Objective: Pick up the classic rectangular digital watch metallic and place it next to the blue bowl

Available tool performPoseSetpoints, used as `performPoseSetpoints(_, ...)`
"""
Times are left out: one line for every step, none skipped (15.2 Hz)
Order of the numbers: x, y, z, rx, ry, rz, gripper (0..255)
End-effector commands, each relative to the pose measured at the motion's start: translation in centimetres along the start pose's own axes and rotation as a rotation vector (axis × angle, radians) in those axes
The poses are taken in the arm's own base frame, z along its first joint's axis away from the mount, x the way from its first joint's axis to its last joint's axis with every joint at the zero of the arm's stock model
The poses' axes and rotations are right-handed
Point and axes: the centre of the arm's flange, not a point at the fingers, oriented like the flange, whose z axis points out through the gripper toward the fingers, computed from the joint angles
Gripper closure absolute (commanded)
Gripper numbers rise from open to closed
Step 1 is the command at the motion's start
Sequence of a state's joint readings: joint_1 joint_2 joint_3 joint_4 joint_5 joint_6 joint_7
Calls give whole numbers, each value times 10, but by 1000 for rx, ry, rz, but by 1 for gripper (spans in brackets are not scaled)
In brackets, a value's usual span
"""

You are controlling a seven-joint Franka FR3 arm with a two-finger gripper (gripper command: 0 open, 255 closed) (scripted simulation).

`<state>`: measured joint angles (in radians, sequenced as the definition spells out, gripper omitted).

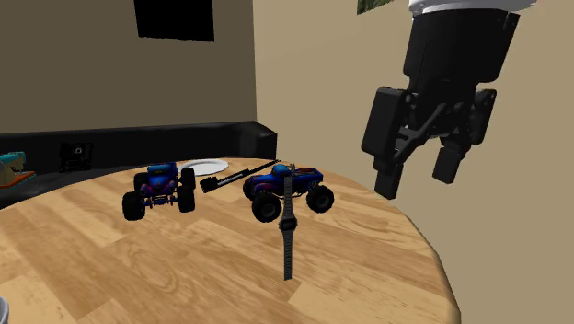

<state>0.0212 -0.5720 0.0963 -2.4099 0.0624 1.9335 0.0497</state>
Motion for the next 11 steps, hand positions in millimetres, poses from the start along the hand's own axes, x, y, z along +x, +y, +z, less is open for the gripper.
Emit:
performPoseSetpoints(18,-2,11,0,42,-4,0)
performPoseSetpoints(27,-4,16,1,61,-6,0)
performPoseSetpoints(36,-5,21,1,80,-8,0)
performPoseSetpoints(46,-6,25,1,99,-10,0)
performPoseSetpoints(55,-8,30,1,117,-12,0)
performPoseSetpoints(65,-9,34,1,136,-14,0)
performPoseSetpoints(75,-11,39,1,155,-16,0)
performPoseSetpoints(84,-12,43,1,174,-18,0)
performPoseSetpoints(94,-14,46,1,193,-20,0)
performPoseSetpoints(104,-15,50,1,212,-22,0)
performPoseSetpoints(114,-16,53,1,231,-24,0)
